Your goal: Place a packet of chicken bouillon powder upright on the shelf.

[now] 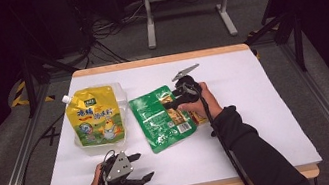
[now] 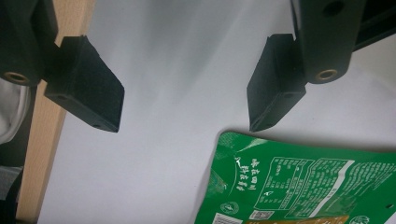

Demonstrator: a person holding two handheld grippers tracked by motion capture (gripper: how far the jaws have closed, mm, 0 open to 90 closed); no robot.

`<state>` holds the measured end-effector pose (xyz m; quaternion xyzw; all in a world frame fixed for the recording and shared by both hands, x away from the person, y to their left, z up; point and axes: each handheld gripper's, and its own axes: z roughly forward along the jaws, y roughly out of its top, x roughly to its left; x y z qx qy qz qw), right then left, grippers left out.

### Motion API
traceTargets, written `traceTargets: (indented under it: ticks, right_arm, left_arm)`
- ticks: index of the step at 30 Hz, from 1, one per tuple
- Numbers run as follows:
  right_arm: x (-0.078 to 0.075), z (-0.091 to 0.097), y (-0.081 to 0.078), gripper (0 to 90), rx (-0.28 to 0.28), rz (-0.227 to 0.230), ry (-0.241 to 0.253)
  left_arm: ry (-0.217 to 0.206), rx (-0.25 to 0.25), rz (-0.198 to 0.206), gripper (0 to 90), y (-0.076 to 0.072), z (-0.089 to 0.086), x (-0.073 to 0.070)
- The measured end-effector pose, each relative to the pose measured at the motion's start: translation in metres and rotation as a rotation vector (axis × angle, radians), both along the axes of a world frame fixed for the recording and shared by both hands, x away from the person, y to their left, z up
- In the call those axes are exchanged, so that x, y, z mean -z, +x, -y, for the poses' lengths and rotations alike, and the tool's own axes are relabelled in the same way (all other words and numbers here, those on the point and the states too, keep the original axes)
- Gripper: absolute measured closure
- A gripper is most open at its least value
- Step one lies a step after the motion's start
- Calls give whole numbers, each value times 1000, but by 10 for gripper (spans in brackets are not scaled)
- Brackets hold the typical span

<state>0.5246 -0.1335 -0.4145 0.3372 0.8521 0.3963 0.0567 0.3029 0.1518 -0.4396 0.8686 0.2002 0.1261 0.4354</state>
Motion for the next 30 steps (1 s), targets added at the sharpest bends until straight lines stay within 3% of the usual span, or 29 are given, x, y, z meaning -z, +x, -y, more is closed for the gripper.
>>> traceTargets:
  ticks: [3,7,11,14,16,19,22,25,28,30]
  right_arm:
    - [8,-5,8,196,13,-40,-22]
    - [14,-7,12,176,25,-74,-39]
    - [15,-6,13,170,48,-117,-41]
    - [14,-2,11,178,47,-157,-12]
    - [14,-1,10,176,47,-158,-20]
    - [11,0,6,174,26,-135,-63]
    - [4,10,1,200,38,-66,-61]
    - [-6,22,-10,195,51,-3,-100]
    - [-9,28,-16,195,61,17,-116]
    - [-10,33,-16,194,97,21,-138]
  left_arm:
    - [-13,-14,-9,285,1,2,1]
    - [-6,-75,-29,292,8,10,4]
    - [14,-90,-45,290,13,20,6]
    - [31,-93,-58,288,18,28,8]
    - [37,-92,-69,286,20,32,9]
    - [49,-85,-74,285,24,38,10]
    - [57,-78,-78,283,26,41,11]
    - [56,-70,-82,278,28,44,12]
    - [54,-67,-85,273,29,45,11]
    - [51,-58,-84,272,28,45,10]
